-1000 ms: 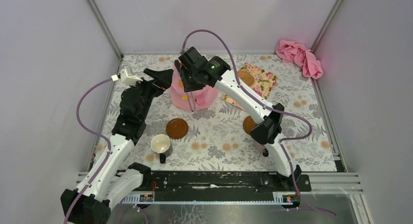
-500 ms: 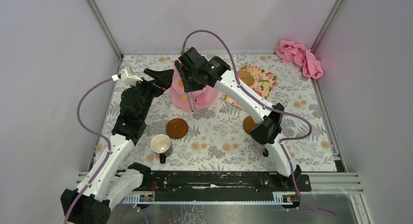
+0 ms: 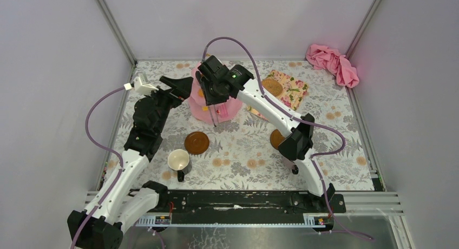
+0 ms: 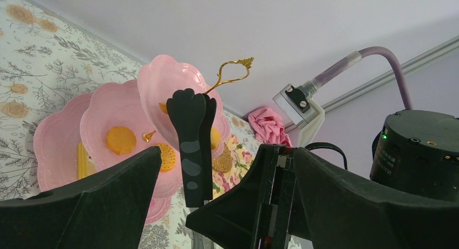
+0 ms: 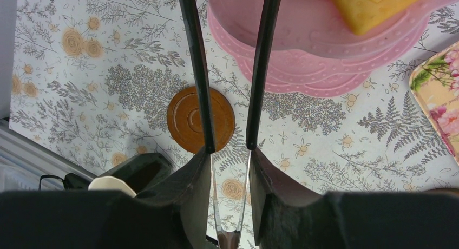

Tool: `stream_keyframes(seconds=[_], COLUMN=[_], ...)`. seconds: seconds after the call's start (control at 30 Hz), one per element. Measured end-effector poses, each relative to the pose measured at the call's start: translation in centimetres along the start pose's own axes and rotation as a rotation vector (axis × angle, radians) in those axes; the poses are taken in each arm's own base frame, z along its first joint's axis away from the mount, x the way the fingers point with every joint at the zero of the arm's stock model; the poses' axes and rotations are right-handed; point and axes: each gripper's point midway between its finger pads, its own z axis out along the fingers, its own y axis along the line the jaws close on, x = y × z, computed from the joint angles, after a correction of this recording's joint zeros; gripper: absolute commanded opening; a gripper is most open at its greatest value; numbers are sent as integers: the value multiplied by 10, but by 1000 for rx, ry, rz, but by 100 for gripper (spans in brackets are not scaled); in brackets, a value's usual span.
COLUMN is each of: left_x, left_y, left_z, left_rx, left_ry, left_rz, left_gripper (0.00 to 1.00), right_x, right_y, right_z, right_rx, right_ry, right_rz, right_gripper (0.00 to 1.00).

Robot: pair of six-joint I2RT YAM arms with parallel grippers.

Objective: Serve the afternoon tea
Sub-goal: Place the desert on the desert table.

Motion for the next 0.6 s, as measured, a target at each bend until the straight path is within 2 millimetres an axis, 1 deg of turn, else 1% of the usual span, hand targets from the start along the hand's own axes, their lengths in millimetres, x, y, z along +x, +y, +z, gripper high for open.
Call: stream_keyframes(seconds=[0.17, 0.6], left_x=[0, 0], left_y=[0, 0], left_z=[0, 0], left_rx=[1, 3], left_ry=[0, -3], left_rz=[-3, -6], left_gripper=[100, 100], right_x=[0, -2], right_y=[0, 1], right_z=[0, 1], right_rx=[0, -4], right_ry=[-1, -9], right_rz=[0, 5], right_gripper=[37, 37])
